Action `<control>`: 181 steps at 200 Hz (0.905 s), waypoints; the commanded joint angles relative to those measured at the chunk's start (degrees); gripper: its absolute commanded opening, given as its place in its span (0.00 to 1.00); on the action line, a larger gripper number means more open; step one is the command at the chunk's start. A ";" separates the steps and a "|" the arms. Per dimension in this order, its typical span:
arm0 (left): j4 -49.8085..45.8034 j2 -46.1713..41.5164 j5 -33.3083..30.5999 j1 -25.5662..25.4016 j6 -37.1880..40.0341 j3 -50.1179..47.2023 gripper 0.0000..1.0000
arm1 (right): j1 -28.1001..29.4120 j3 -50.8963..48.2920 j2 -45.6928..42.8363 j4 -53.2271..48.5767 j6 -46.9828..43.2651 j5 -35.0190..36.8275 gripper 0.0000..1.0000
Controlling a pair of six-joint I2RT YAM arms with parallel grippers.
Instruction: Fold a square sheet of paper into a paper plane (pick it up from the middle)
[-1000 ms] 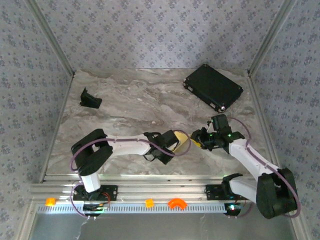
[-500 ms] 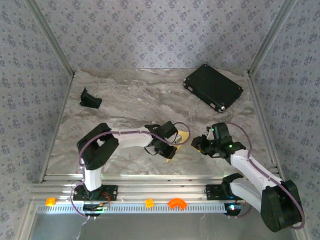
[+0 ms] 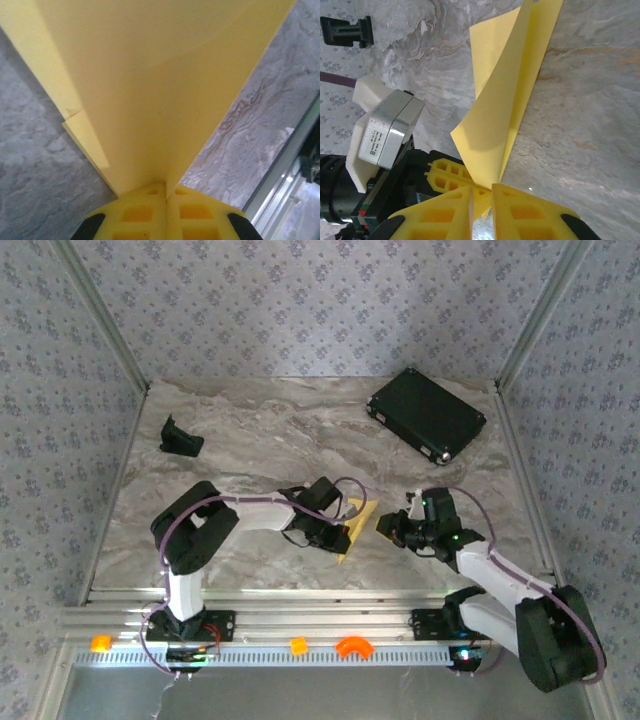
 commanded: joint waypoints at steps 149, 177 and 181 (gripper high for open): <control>16.82 1.50 6.97 2.29 -10.67 -8.49 0.00 | 1.39 2.64 27.22 30.93 7.49 -8.17 0.05; 19.45 1.28 6.88 2.61 -12.57 -10.36 0.00 | 1.08 2.50 28.33 31.35 7.30 -8.93 0.05; 19.83 1.22 6.92 2.67 -12.87 -10.61 0.00 | 1.11 2.43 28.43 31.59 7.35 -9.13 0.05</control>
